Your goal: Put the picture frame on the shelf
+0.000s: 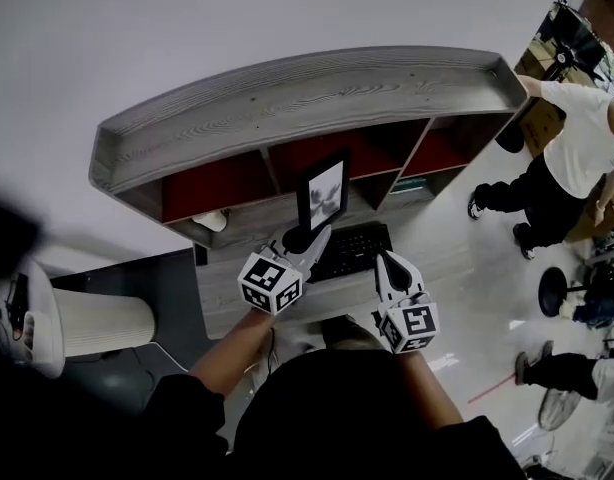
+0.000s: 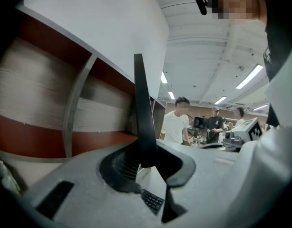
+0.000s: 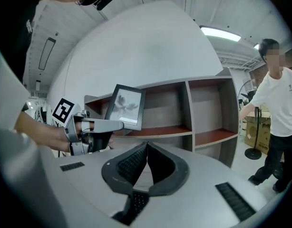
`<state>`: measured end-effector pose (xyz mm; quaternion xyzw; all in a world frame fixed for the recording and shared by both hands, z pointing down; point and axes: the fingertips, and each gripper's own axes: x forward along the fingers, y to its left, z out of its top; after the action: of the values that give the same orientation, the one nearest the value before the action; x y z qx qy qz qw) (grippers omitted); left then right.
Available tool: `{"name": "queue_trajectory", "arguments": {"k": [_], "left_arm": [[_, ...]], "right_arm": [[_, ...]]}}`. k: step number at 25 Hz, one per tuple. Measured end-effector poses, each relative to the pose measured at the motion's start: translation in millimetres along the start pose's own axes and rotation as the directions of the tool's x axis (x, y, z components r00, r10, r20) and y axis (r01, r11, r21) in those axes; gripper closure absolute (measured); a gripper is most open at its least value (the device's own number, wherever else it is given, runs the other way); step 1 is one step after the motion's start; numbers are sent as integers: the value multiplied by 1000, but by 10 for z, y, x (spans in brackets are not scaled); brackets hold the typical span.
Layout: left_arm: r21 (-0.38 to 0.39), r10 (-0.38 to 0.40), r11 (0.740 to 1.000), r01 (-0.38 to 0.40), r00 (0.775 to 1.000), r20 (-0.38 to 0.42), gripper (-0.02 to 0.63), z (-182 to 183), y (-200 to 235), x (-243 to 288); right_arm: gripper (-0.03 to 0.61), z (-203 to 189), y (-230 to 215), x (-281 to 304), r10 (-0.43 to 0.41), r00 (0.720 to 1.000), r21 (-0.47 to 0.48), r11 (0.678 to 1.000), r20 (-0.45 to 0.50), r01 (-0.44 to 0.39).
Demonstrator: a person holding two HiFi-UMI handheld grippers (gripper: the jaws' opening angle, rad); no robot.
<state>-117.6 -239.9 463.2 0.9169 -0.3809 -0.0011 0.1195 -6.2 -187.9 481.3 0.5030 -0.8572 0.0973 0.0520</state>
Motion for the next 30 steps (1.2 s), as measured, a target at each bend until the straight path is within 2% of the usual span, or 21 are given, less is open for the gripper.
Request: {"name": "queue_trajectory", "arguments": {"k": [11,22,30], "left_arm": [[-43,-33,999,31,999,-39,535,-46,250,597],[-103,-88,992,79,992,-88,535,-68,372,994],[-135,-100,987,83,988,-118,535,-44,375,1252]], "right_arm": [[566,135,-375,258,-37,999,8,999,-2,37],[566,54,-482,369,-41,999,24,999,-19,41],[566,33,-514,299,-61,998,35,997,-13,61]]}}
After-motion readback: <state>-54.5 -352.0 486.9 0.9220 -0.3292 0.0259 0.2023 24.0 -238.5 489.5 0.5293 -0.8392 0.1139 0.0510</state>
